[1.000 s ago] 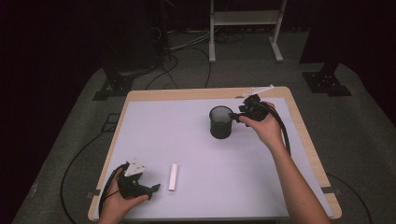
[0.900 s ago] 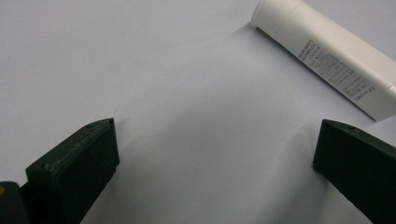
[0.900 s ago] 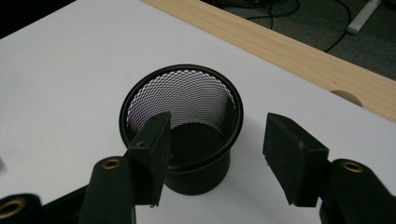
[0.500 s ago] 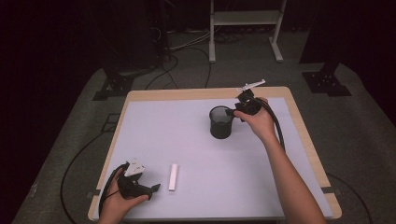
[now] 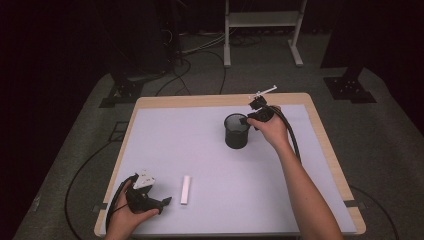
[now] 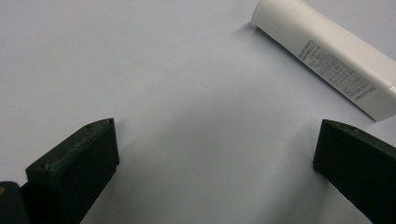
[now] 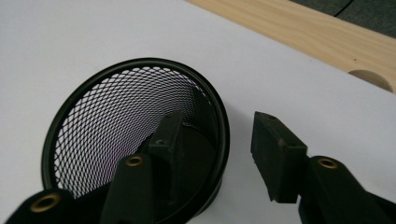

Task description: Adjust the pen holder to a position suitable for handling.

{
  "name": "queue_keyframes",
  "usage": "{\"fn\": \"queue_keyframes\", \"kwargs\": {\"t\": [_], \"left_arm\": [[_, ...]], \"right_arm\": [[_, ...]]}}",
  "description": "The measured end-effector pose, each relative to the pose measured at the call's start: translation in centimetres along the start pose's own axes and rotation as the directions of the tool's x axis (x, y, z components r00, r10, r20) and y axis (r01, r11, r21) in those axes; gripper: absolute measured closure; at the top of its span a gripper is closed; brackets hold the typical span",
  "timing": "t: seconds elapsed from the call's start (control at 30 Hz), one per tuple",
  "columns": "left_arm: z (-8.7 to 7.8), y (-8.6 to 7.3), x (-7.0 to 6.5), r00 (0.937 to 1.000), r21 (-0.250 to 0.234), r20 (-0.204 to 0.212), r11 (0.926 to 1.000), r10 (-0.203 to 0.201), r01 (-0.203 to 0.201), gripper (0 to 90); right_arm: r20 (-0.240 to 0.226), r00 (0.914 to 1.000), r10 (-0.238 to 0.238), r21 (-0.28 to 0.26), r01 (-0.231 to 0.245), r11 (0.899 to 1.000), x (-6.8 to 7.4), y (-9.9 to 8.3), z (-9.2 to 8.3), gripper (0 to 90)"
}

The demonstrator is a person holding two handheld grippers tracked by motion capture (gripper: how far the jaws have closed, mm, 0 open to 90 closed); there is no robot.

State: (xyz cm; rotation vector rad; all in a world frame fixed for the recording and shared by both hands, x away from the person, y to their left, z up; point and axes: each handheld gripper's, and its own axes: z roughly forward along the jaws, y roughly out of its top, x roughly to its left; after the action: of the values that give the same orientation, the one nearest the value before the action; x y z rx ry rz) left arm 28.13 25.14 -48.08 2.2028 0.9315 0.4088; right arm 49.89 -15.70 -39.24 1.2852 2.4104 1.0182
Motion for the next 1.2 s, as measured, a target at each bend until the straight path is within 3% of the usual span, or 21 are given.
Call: {"fn": "queue_keyframes", "kwargs": {"t": [0.3, 0.43, 0.67, 1.03, 1.2], "left_arm": [[0.0, 0.0, 0.0, 1.0, 0.002, 0.0, 1.0, 0.002, -0.002, 0.0], [0.0, 0.0, 0.0, 1.0, 0.0, 0.0, 1.0, 0.0, 0.0, 0.0], [0.0, 0.0, 0.0, 1.0, 0.003, 0.0, 1.0, 0.003, -0.003, 0.0], [0.0, 0.0, 0.0, 1.0, 0.0, 0.0, 1.0, -0.001, 0.001, 0.0], [0.0, 0.0, 0.0, 1.0, 0.0, 0.0, 1.0, -0.001, 0.001, 0.0]], "right_arm": [[-0.021, 0.9997, 0.013, 0.044, -0.012, 0.999, 0.1, -0.1, 1.1, 71.5], [-0.003, 0.9999, 0.013, 0.053, -0.013, 0.999, 0.2, -0.1, 1.2, 76.5], [-0.034, 0.9987, 0.037, 0.042, -0.036, 0.998, 0.1, -0.1, 1.0, 81.0], [-0.033, 0.9988, 0.036, 0.042, -0.034, 0.999, 0.2, -0.3, -0.2, 81.5], [-0.037, 0.9992, 0.014, 0.041, -0.012, 0.999, 0.7, -0.4, -1.2, 81.6]]}}
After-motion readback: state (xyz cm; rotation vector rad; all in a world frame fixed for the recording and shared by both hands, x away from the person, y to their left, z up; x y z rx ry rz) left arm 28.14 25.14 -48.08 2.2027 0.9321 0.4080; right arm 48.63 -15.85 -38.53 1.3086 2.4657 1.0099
